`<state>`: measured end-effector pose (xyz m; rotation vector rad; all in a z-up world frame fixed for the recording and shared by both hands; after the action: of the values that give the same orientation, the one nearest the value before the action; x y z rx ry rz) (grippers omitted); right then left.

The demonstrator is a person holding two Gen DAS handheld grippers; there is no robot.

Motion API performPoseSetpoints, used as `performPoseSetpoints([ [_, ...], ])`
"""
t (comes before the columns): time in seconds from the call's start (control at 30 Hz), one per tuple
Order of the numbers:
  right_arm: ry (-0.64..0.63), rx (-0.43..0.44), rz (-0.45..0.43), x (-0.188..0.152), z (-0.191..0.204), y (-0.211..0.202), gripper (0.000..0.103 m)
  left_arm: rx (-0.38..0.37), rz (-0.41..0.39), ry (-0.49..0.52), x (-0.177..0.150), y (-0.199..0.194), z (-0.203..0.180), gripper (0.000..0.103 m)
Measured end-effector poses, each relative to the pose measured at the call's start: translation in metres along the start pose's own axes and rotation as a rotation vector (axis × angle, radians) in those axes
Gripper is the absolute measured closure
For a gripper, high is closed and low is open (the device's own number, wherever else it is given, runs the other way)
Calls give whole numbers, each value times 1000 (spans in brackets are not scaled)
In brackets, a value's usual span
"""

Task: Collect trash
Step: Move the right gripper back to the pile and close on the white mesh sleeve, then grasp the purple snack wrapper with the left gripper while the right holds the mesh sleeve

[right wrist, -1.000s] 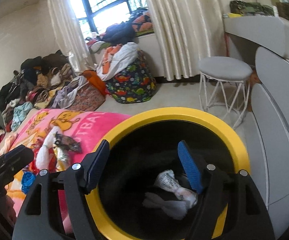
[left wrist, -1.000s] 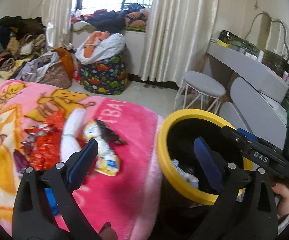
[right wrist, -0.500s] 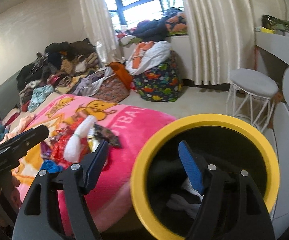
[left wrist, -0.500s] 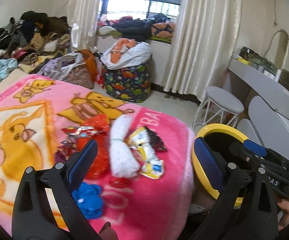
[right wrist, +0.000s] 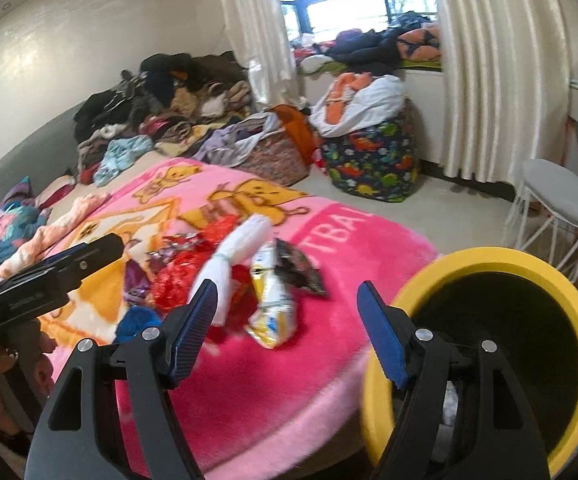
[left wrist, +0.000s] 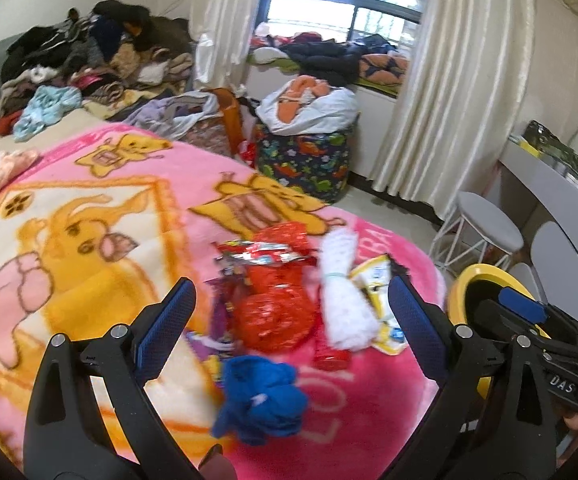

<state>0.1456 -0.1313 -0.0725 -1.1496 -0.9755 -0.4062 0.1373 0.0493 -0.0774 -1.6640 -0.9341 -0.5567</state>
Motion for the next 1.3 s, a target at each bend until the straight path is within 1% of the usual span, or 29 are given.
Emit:
performPoseSetpoints([
  [0.13,-21,50,23,3,18,14,34,13,19,-44,0,4,18,15],
  [0.2,-33,64,33,3,24,20,35,19,33,-62,0,7,28,18],
  [0.3,-47,86,55,3,36,33,36,20,56,-93,-2,12,41,26],
  [0.37,-58,90,76,1,43,41,37,21,70,-109,-3,16,47,35],
  [0.4,-60,95,81,1,46,45,38,23,80,-119,-4,19,50,37],
  [0.5,-66,112,100,0,54,57,39,19,110,-135,-6,28,55,48],
  [0.53,-66,113,104,0,56,61,40,16,118,-136,-7,30,55,53],
  [0.67,-52,128,128,2,63,78,44,10,150,-135,-10,40,58,63],
  [0.7,-51,130,134,2,64,82,46,11,157,-135,-12,42,58,66],
  [0.77,-54,129,157,2,66,92,55,13,177,-140,-15,47,60,74],
  [0.8,-54,138,166,0,67,95,67,14,197,-144,-18,51,61,77],
  [0.83,-56,145,171,0,68,97,77,15,209,-145,-20,53,61,85],
  [0.87,-63,145,167,0,69,96,80,17,217,-145,-22,55,61,93],
  [0.9,-70,148,156,1,70,93,84,18,220,-144,-24,54,61,93],
  [0.97,-77,163,127,3,70,84,87,12,210,-145,-22,50,60,93],
  [1.03,-85,167,106,4,71,76,92,5,184,-147,-19,41,58,94],
  [1.3,-75,188,31,11,68,37,94,-15,91,-116,4,9,43,94],
])
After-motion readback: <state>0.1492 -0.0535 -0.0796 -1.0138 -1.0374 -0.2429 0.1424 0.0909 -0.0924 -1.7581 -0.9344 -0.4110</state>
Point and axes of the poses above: each gripper's, at about its wrist camera, not at the fingertips, and y roughly the way its jaws point, z to its left, x to its top, the point moved 5 cm from there along y, roughly the way its jaws point, and after that the axes turned 8 degrees about -y, right-handed, at the moved point
